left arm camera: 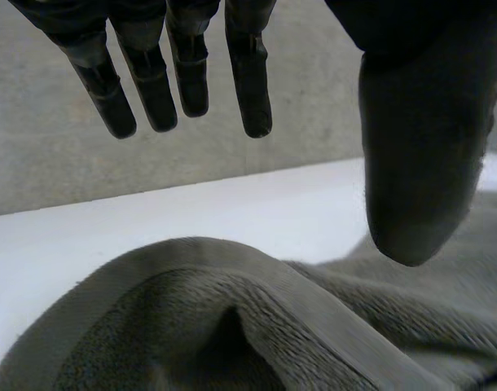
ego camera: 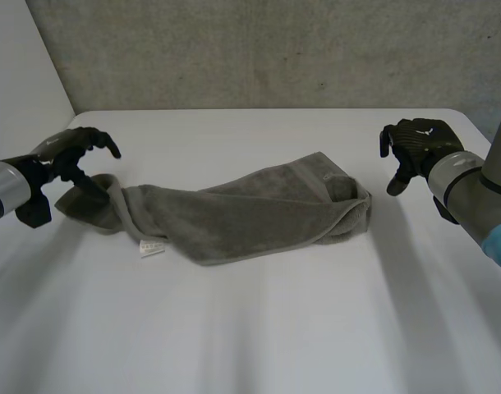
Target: Fold the towel.
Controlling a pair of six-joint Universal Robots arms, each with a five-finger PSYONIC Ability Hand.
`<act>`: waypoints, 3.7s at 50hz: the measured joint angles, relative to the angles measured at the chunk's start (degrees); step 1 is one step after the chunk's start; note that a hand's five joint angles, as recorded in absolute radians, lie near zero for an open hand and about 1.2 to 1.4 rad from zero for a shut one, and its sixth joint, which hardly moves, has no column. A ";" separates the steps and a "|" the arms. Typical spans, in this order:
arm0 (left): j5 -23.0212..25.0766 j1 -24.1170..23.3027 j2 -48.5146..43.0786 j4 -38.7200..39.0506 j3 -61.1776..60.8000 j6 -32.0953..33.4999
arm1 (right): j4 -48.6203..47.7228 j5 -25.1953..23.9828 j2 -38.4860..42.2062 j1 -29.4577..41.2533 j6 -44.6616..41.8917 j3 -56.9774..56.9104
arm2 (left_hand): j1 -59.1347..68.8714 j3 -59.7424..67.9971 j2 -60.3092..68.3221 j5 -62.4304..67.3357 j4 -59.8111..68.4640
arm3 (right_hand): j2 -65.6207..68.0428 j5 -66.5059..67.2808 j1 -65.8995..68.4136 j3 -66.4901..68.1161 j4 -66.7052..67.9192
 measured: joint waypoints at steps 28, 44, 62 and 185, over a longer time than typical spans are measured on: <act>-4.09 -11.01 -2.11 9.11 -16.37 30.97 | -6.11 -0.20 -2.75 0.53 -4.50 10.38 | 20.57 21.43 21.50 20.50 21.52 | -2.48 -2.11 -2.14 -2.22 -2.03; -11.64 -14.07 -7.51 12.90 -11.55 29.55 | -7.04 -0.28 -2.20 0.57 -4.51 11.47 | 20.60 21.42 21.51 20.52 21.54 | -2.48 -2.11 -2.15 -2.23 -2.03; -16.00 -16.33 -10.47 12.48 -6.87 27.92 | -7.66 -1.82 -2.29 0.68 -7.55 12.48 | 48.78 52.46 52.77 48.82 53.97 | -5.93 -5.04 -5.12 -2.20 -5.21; 7.84 0.71 -8.53 26.23 -1.43 -23.69 | 14.85 -8.84 9.62 7.08 -33.05 -12.77 | 49.93 53.05 53.34 50.74 54.48 | 40.17 44.25 42.34 42.11 42.09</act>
